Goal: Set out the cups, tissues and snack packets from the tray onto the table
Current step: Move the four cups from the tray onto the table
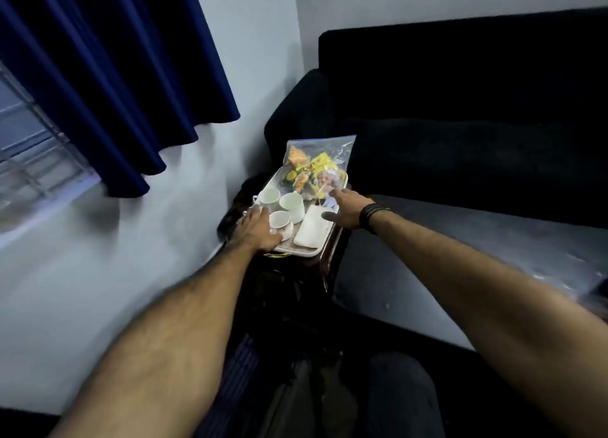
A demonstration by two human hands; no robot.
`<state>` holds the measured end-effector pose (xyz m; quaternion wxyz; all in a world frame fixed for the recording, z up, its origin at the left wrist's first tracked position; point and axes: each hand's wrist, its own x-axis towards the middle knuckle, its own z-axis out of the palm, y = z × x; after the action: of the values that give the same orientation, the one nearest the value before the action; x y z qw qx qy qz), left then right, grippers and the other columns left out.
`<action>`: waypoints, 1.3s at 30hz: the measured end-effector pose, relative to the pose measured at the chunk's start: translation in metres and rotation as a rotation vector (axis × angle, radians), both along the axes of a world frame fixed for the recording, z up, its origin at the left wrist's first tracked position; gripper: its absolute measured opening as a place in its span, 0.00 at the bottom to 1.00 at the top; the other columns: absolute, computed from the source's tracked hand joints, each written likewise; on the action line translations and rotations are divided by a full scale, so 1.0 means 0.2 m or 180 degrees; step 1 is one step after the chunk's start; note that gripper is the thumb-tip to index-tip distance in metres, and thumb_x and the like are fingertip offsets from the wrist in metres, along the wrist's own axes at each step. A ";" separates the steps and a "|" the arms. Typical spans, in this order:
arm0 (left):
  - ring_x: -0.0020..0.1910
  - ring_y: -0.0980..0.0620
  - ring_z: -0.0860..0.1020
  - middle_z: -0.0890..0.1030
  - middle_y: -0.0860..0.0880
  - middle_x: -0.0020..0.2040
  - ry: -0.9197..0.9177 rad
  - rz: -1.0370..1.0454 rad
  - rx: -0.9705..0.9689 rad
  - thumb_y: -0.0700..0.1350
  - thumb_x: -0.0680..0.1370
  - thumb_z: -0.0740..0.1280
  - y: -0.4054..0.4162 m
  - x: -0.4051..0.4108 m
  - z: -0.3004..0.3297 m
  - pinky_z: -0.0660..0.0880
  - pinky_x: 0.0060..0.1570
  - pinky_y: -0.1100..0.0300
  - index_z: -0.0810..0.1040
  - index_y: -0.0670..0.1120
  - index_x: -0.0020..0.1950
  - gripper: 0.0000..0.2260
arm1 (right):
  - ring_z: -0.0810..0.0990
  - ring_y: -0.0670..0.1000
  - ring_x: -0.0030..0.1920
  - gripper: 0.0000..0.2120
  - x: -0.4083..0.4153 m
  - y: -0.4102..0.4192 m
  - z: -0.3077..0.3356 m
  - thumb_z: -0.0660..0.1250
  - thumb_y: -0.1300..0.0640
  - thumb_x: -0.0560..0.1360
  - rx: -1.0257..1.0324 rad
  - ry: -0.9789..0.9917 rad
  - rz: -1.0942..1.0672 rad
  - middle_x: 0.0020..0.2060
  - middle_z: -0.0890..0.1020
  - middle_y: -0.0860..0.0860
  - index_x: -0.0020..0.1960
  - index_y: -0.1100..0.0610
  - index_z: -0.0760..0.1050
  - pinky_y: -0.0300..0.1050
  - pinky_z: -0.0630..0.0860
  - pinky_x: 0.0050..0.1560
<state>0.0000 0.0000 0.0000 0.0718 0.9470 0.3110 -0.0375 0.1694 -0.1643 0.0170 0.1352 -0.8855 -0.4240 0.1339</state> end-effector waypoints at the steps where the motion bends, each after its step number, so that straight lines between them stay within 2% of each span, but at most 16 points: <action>1: 0.76 0.41 0.59 0.60 0.38 0.76 0.0076 0.0093 0.0013 0.56 0.76 0.66 0.03 -0.03 -0.01 0.60 0.73 0.49 0.60 0.41 0.75 0.34 | 0.72 0.59 0.67 0.31 -0.04 0.05 -0.03 0.64 0.40 0.75 -0.0024 0.0052 0.0081 0.68 0.71 0.57 0.71 0.56 0.63 0.54 0.72 0.63; 4: 0.77 0.42 0.58 0.56 0.39 0.78 0.0173 0.0353 -0.0141 0.56 0.75 0.67 0.13 -0.07 -0.08 0.61 0.73 0.47 0.56 0.42 0.78 0.37 | 0.70 0.58 0.69 0.32 -0.14 0.22 -0.11 0.65 0.43 0.75 0.0056 0.0161 0.0326 0.70 0.70 0.57 0.73 0.56 0.61 0.52 0.70 0.66; 6: 0.77 0.41 0.59 0.54 0.41 0.79 0.0229 0.0412 -0.0259 0.53 0.75 0.68 0.16 -0.05 -0.12 0.63 0.72 0.46 0.54 0.43 0.78 0.38 | 0.72 0.60 0.67 0.31 -0.17 0.33 -0.18 0.66 0.43 0.74 0.0092 0.0217 0.0335 0.68 0.72 0.58 0.71 0.57 0.63 0.54 0.72 0.63; 10: 0.73 0.39 0.66 0.60 0.41 0.75 0.0134 0.0642 -0.0372 0.48 0.75 0.66 0.23 0.03 -0.17 0.68 0.64 0.46 0.56 0.46 0.77 0.33 | 0.74 0.61 0.63 0.29 -0.21 0.52 -0.27 0.67 0.45 0.73 0.0059 0.0322 0.0362 0.64 0.72 0.58 0.70 0.53 0.63 0.54 0.73 0.56; 16: 0.69 0.38 0.70 0.66 0.41 0.70 0.0011 0.0764 -0.0449 0.54 0.77 0.65 0.32 0.17 -0.25 0.71 0.61 0.45 0.60 0.55 0.75 0.28 | 0.75 0.64 0.62 0.33 -0.18 0.68 -0.39 0.69 0.55 0.71 -0.0186 0.0027 0.0644 0.66 0.67 0.59 0.74 0.49 0.61 0.57 0.75 0.57; 21: 0.66 0.35 0.72 0.66 0.40 0.67 0.0093 0.0729 -0.0434 0.44 0.72 0.72 0.36 0.26 -0.29 0.75 0.58 0.42 0.64 0.57 0.73 0.31 | 0.76 0.65 0.60 0.38 -0.18 0.73 -0.43 0.70 0.48 0.70 -0.0202 -0.0195 0.0780 0.67 0.65 0.61 0.75 0.45 0.56 0.57 0.75 0.56; 24: 0.63 0.35 0.74 0.66 0.41 0.66 -0.0095 0.0758 -0.0226 0.41 0.72 0.71 0.36 0.27 -0.32 0.75 0.54 0.44 0.68 0.53 0.69 0.27 | 0.76 0.65 0.60 0.37 -0.20 0.73 -0.46 0.69 0.47 0.71 -0.0044 -0.0089 0.0745 0.65 0.66 0.62 0.76 0.44 0.55 0.58 0.76 0.54; 28: 0.63 0.34 0.74 0.69 0.40 0.65 -0.0215 0.0725 -0.0135 0.43 0.72 0.72 0.34 0.24 -0.33 0.75 0.54 0.44 0.68 0.49 0.67 0.24 | 0.77 0.66 0.57 0.36 -0.23 0.69 -0.49 0.69 0.49 0.72 0.0169 -0.0183 0.0774 0.65 0.66 0.64 0.76 0.44 0.56 0.58 0.76 0.50; 31: 0.64 0.34 0.73 0.68 0.40 0.66 -0.0325 0.0757 -0.0120 0.44 0.74 0.71 0.29 0.21 -0.29 0.74 0.55 0.44 0.65 0.50 0.69 0.26 | 0.78 0.65 0.55 0.34 -0.22 0.62 -0.48 0.69 0.48 0.72 0.0414 -0.0106 0.0657 0.63 0.68 0.62 0.74 0.44 0.58 0.57 0.77 0.47; 33: 0.63 0.34 0.73 0.68 0.39 0.66 -0.0365 0.0786 -0.0060 0.45 0.73 0.71 0.25 0.20 -0.24 0.74 0.55 0.44 0.63 0.50 0.72 0.29 | 0.78 0.64 0.53 0.33 -0.20 0.56 -0.44 0.69 0.47 0.71 0.0618 -0.0017 0.0495 0.60 0.69 0.60 0.72 0.45 0.59 0.56 0.77 0.47; 35: 0.62 0.33 0.74 0.68 0.39 0.65 -0.0448 0.0722 -0.0003 0.46 0.74 0.70 0.20 0.21 -0.18 0.73 0.54 0.44 0.63 0.49 0.71 0.28 | 0.78 0.63 0.52 0.30 -0.16 0.49 -0.39 0.69 0.47 0.72 0.0828 0.0043 0.0286 0.60 0.70 0.58 0.71 0.45 0.61 0.56 0.79 0.49; 39: 0.60 0.33 0.74 0.68 0.39 0.64 -0.0626 0.0289 0.0060 0.52 0.77 0.66 0.03 0.27 -0.07 0.74 0.54 0.43 0.66 0.50 0.69 0.22 | 0.79 0.61 0.50 0.30 -0.04 0.26 -0.27 0.66 0.36 0.71 0.1203 0.0261 -0.0072 0.59 0.71 0.57 0.68 0.45 0.62 0.49 0.76 0.47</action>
<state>0.0539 0.0065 -0.0144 0.0946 0.9316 0.3454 0.0619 0.1622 -0.1115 -0.0365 0.3178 -0.8428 -0.4257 0.0864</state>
